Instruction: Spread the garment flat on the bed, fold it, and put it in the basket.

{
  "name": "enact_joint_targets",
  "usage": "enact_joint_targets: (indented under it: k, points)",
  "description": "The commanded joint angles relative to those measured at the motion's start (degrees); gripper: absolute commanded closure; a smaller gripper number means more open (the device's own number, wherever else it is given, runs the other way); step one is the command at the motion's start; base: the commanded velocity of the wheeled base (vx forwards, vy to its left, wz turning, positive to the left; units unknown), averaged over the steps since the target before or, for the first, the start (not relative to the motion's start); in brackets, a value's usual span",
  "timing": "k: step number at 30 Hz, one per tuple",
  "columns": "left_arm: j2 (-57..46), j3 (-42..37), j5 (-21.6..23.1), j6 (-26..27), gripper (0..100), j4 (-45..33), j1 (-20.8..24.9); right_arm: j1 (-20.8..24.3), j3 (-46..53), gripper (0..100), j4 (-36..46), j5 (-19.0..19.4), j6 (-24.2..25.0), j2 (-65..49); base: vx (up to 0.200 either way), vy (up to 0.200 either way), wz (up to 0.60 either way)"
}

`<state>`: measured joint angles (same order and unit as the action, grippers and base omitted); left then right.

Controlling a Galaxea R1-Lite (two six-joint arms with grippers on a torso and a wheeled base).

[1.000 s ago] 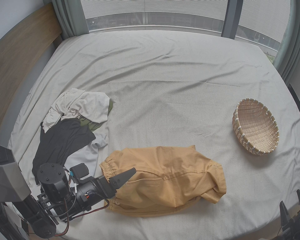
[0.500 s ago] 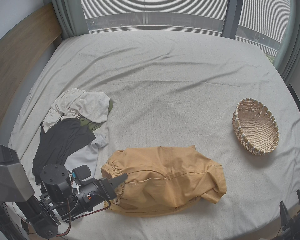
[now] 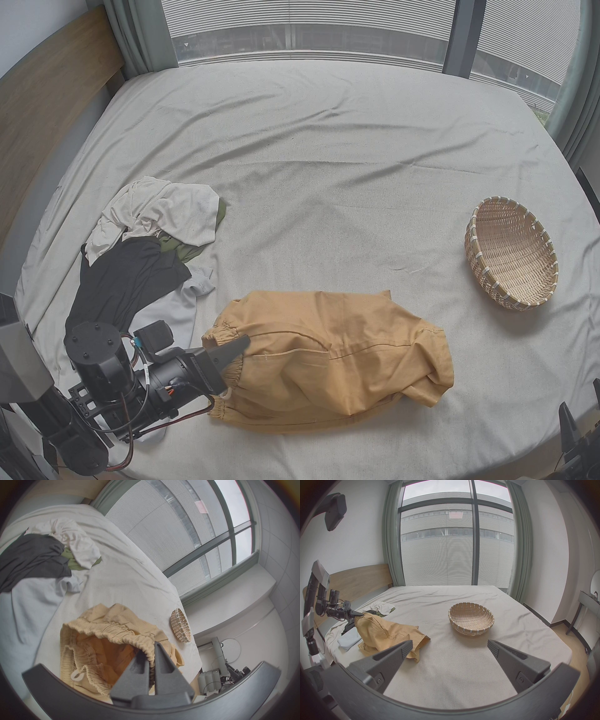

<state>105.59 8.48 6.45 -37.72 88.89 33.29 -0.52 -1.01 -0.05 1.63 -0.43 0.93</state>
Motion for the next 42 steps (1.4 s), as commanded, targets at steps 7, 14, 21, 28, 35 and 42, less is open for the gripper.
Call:
enact_joint_targets:
  k: [7, 14, 21, 28, 35, 42]
  points:
    - [-3.6, 0.7, 6.6, 4.2, 100, 0.1, -7.3, 0.0, 1.0, 0, 0.0, 0.0, -0.5, -0.7, 0.000, 0.000, 0.00]
    - [-3.8, 1.4, 10.1, 7.2, 100, 0.0, -7.8, -0.1, 0.7, 0, -1.0, 0.2, -0.5, -0.8, 0.000, 0.000, 0.00]
    - [-3.8, 1.5, 12.5, 7.5, 100, 0.1, -12.3, 0.4, -17.7, 0, -1.4, 2.8, 0.3, 13.8, 0.000, 0.000, 0.00]
    - [-3.9, 2.1, 13.2, 7.3, 100, 0.1, -13.4, 6.4, -20.8, 0, 0.3, 11.6, 17.5, 29.6, 0.000, 0.000, 0.00]
    - [-3.6, 1.8, 13.2, 7.3, 100, 0.1, -13.3, 8.3, -15.8, 0, -2.9, 16.7, 17.2, 39.5, 0.000, 0.000, 0.00]
    - [-3.6, 1.5, 13.2, 7.3, 100, 0.1, -13.2, 11.5, -11.4, 0, -17.0, 16.8, 17.5, 52.8, 0.000, 0.000, 0.00]
